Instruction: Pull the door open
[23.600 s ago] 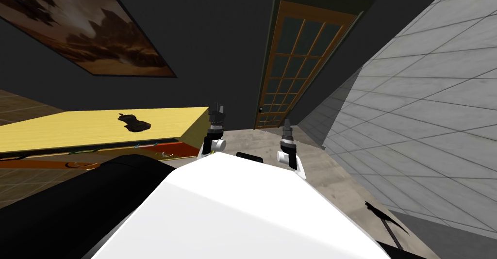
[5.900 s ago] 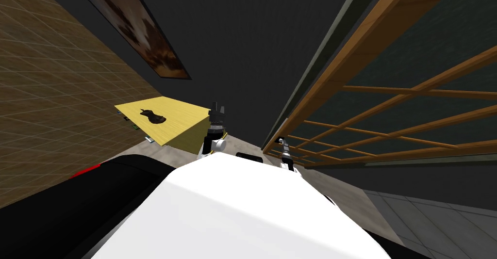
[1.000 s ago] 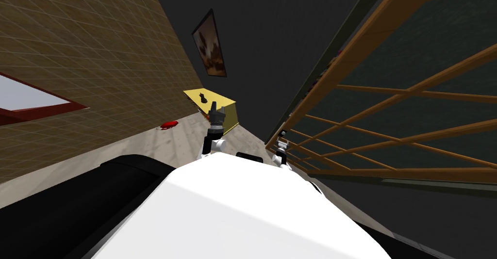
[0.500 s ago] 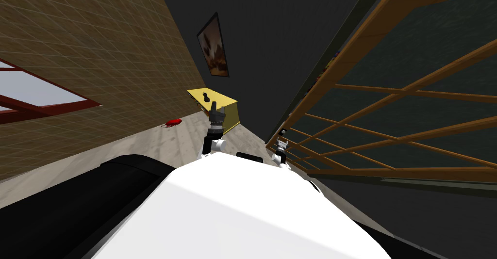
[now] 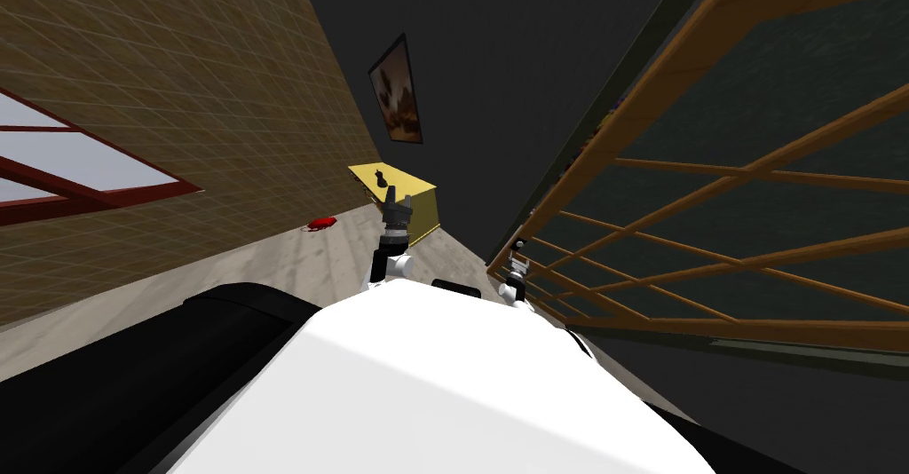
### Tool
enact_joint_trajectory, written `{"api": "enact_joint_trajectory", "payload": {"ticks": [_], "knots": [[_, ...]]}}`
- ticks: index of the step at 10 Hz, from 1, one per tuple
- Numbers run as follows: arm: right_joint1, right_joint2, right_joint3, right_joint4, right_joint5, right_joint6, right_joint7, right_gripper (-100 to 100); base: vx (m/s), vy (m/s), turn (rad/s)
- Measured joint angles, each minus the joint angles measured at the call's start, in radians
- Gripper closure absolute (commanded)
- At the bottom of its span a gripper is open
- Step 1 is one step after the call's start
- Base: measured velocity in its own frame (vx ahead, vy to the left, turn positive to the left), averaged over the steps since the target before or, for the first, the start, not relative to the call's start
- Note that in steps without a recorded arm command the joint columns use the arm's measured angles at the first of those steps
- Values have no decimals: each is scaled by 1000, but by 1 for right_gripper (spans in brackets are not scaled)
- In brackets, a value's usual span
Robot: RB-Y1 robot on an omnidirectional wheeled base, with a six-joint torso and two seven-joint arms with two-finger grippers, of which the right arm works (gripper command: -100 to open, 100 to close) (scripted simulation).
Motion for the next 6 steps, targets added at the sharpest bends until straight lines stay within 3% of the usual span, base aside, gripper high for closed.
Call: {"api": "enact_joint_trajectory", "payload": {"ticks": [1,2,3,4,5,6], "knots": [[13,-1,-2,-28,-1,13,5,-100,180,-3,112],[8,-19,-3,-8,-4,8,-12,-100,181,-5,73],[31,-28,-5,-37,-6,14,-19,-100,156,-19,88],[34,-44,-3,-14,-6,2,-40,-100,201,-5,102],[7,-66,2,61,-5,-30,-82,-100,159,-12,27],[48,-70,-5,10,-10,-12,-76,-100,54,-16,-16]]}}
